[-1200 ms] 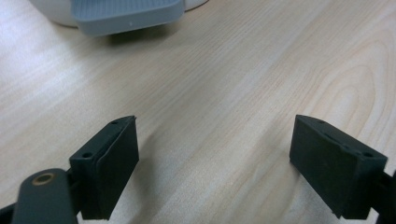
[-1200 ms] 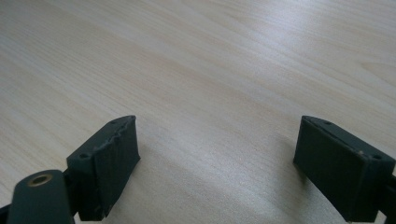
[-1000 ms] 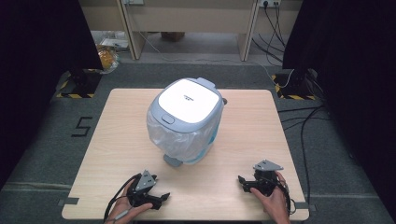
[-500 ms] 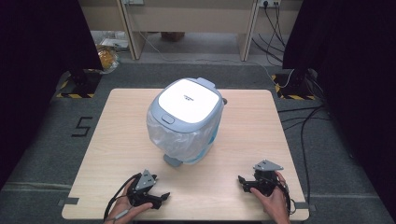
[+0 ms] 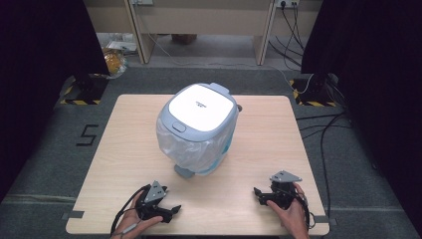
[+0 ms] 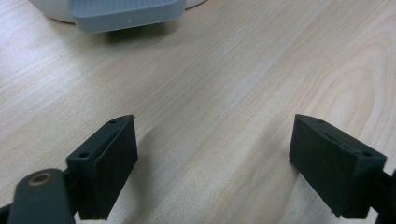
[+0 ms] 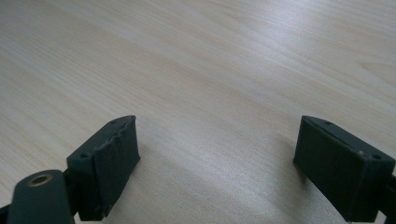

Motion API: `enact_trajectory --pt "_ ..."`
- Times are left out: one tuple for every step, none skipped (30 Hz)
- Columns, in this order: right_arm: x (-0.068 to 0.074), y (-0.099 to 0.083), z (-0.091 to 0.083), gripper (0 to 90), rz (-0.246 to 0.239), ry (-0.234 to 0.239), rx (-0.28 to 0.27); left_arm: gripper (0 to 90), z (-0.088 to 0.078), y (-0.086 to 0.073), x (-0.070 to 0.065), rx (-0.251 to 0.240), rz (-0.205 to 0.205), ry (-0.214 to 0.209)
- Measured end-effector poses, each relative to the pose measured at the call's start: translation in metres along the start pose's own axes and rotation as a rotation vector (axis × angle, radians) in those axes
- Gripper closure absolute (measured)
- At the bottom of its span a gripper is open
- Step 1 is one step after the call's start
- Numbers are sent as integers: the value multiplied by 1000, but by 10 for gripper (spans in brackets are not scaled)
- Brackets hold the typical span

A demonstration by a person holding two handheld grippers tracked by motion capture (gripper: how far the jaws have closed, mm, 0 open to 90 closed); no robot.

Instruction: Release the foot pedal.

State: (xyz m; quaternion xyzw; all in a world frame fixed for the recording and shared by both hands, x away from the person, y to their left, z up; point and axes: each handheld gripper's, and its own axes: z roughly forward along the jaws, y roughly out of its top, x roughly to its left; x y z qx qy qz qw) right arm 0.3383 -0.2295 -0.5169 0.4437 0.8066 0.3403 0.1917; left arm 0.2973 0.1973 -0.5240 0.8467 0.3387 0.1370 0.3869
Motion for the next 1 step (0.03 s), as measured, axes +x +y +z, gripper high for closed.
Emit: enact_trajectory --pt "0 0 0 137 0 0 0 142 0 0 0 0 0 0"
